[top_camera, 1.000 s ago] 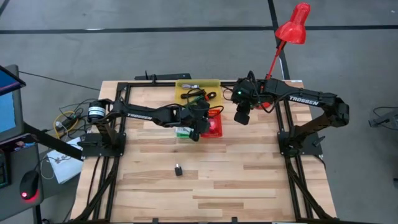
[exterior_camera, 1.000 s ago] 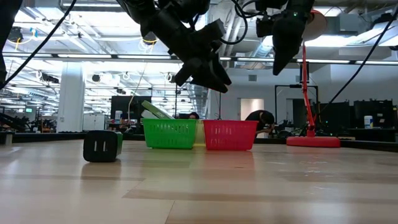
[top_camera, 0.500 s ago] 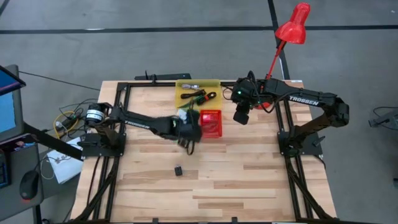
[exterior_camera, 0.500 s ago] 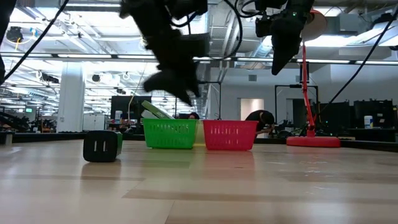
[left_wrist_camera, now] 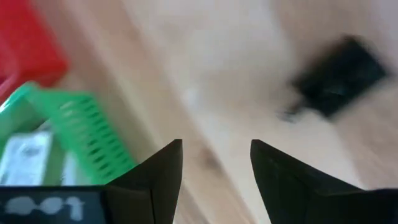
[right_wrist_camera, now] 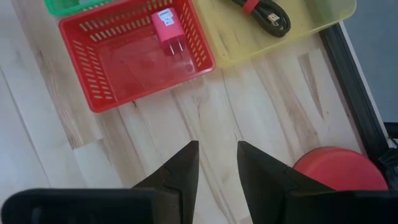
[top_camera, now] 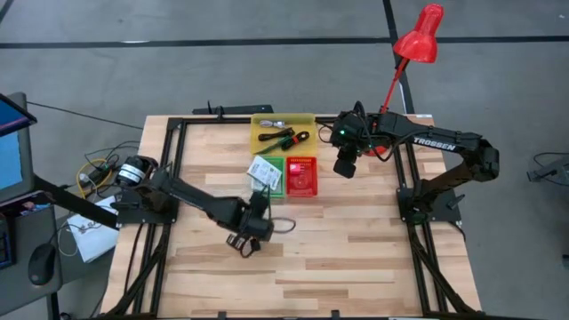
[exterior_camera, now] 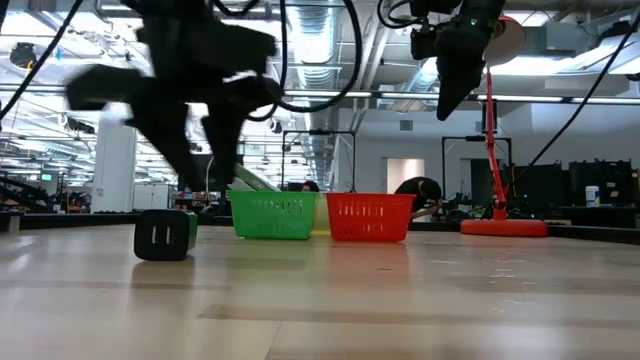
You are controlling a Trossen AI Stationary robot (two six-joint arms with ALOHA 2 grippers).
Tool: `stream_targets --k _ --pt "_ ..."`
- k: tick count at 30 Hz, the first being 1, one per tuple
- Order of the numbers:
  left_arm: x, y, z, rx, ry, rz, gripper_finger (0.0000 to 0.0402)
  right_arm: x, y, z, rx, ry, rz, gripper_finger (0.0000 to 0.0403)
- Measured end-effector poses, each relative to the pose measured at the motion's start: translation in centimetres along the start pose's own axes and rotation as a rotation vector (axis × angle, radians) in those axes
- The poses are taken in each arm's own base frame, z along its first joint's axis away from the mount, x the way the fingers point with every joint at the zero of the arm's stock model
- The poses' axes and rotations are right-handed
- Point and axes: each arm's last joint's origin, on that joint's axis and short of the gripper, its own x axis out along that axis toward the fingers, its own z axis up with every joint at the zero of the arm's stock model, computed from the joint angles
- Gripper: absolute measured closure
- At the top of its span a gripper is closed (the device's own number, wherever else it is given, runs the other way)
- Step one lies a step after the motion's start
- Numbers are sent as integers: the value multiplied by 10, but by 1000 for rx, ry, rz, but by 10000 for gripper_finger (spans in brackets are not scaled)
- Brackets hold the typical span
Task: Pick and place items into bin
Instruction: Put the black charger adapter into the red bin
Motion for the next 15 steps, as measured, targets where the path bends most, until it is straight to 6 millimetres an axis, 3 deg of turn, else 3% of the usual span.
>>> stream_targets --k 7,15 --pt "-8 -30 4 242 -7 -56 223 0 0 0 17 0 2 298" --pt "-11 -40 11 411 -73 -39 223 0 0 0 17 0 3 298"
